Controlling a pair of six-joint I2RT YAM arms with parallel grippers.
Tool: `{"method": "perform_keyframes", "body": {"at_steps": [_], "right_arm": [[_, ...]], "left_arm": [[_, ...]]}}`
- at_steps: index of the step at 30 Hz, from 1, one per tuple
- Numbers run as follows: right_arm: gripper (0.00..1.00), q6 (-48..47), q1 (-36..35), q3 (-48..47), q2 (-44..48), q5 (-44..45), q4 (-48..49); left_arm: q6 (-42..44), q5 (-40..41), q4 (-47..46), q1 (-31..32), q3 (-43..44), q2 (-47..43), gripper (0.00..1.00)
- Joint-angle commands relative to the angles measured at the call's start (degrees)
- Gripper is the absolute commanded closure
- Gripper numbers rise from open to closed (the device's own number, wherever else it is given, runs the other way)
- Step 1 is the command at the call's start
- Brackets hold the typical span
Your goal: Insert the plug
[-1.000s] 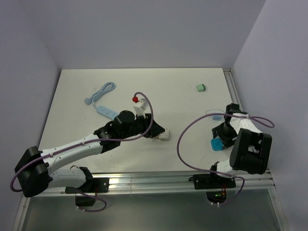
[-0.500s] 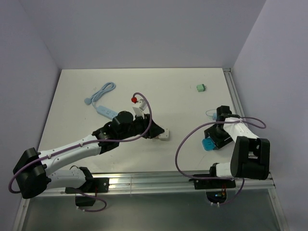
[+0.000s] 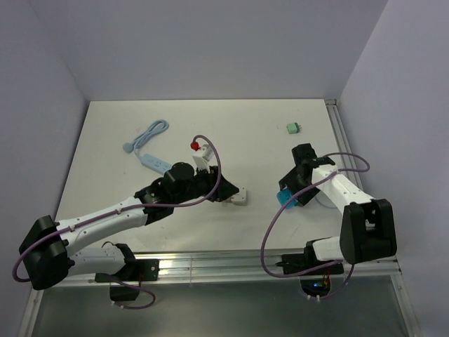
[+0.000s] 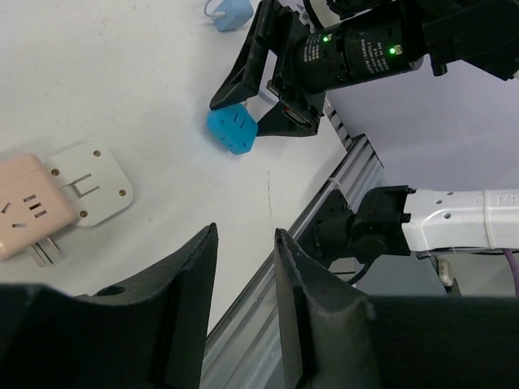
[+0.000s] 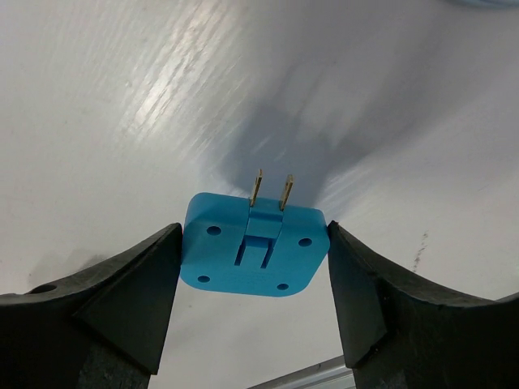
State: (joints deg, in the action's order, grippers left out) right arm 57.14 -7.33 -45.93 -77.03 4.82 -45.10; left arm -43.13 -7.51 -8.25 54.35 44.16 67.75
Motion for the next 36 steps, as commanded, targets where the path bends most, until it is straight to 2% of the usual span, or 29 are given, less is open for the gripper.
{"method": "perform_keyframes", "body": {"at_steps": [1, 6, 13, 17, 22, 26, 36], "right_arm": [[0.99, -1.1, -2.9, -3.2, 1.4, 0.9, 1.3], [1.00, -6.2, -7.6, -4.2, 5.8, 0.1, 5.7], [1.00, -12.7, -13.4, -4.1, 12.8, -4.3, 12.5], [1.00, -15.7, -16.7, -4.7, 15.1, -6.7, 14.0], [1.00, -15.9, -21.1, -6.3, 15.2, -11.1, 15.0], [1.00, -15.7, -26.4, -9.0, 15.3, -9.7, 15.1], [1.00, -13.6, -34.1, -9.4, 16.7, -8.6, 15.4]], "left_arm": [[0.7, 2.1, 0.2, -0.2, -0.9, -0.6, 0.61], [1.6, 1.6, 0.2, -0.3, -1.7, -1.5, 0.59], [1.1, -1.7, -4.6, -0.3, -5.6, -3.4, 0.41], [-1.6, -1.0, -5.5, -0.3, -7.4, -4.8, 0.39], [-4.8, -2.2, -11.3, -0.2, -12.3, -7.7, 0.37], [-6.1, -1.1, -12.0, 0.0, -13.1, -7.7, 0.38], [-6.1, 4.3, -9.4, 2.9, -10.8, -7.4, 0.39]]}}
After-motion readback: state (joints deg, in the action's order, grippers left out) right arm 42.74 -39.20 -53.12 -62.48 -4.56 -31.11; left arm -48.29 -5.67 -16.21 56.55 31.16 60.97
